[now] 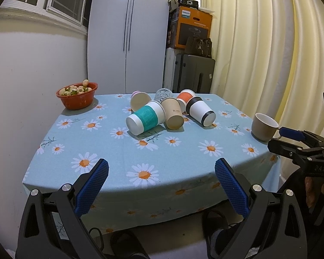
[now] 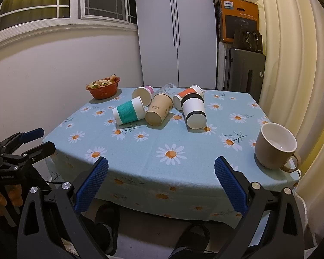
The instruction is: Flip cup upright
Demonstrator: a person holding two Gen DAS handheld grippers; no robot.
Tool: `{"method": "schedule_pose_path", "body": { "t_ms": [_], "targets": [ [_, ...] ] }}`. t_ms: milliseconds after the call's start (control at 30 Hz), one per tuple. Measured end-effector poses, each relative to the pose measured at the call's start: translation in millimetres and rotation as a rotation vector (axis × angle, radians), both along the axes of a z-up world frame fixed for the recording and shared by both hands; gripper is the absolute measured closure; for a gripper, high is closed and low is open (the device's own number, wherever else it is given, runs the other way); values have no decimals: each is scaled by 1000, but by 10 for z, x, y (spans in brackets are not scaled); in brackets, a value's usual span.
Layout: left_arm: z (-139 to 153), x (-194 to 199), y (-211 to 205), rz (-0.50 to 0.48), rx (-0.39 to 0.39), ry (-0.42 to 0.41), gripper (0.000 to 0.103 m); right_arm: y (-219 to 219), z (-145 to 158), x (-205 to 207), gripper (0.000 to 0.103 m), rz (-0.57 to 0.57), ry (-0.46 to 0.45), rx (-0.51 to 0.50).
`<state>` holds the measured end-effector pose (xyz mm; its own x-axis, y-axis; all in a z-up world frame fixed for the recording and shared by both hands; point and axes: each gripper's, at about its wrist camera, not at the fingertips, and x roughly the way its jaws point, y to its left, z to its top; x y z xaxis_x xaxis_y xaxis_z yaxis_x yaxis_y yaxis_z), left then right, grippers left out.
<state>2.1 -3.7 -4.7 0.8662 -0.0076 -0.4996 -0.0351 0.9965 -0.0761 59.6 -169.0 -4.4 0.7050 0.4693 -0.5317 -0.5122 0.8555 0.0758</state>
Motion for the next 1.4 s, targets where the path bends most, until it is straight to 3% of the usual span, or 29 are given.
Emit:
{"method": "schedule_pose_path", "body": {
  "t_ms": [333,467,633,867,1000,1100,1400],
  "targets": [
    [-61,105,-2,-4,-4,53,7,39,-28,50,5,3,39,1],
    [-31,127,19,-48,-36,69,7,47,-16,70,5,17,67,11],
    [34,365,124,-115,-62,145,7,51,-12,284,5,33,153,43],
    [287,1001,363,-170,4,227,7,199,130,776,5,81,255,81],
    [330,1426,380,-243,90,315,7,361,197,1006,5,137,298,85],
    [277,1755,380,-307,154,395,7,458,228,1180,5,165,323,91],
    [-75,2551,412,-379,234,584,8,620,108,1507,5,208,352,76]
  ]
}}
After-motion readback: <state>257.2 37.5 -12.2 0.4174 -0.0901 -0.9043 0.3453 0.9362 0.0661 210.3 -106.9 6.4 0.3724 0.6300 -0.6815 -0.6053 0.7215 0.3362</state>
